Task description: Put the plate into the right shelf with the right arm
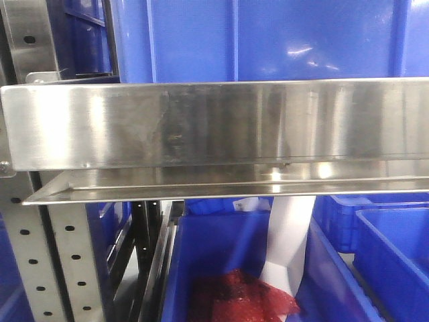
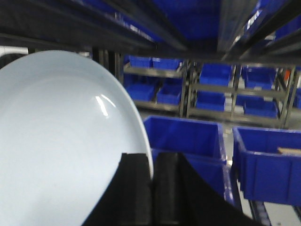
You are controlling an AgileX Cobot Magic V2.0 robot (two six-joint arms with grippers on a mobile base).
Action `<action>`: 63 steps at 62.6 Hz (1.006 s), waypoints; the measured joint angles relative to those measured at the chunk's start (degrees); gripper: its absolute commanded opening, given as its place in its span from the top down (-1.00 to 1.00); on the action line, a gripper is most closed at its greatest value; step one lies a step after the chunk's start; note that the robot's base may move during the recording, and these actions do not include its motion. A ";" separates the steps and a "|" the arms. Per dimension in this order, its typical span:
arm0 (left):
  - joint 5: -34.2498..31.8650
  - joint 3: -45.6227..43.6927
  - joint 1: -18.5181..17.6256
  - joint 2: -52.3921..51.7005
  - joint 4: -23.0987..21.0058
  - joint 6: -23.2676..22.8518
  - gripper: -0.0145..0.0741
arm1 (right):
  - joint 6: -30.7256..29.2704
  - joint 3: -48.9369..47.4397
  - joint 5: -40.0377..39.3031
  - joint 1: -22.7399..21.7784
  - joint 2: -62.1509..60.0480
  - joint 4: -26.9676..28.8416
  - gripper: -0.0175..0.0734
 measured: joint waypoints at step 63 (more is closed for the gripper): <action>0.00 0.00 0.00 0.00 0.00 0.00 0.78 | -0.14 -3.24 2.35 -1.89 25.87 -3.15 -0.77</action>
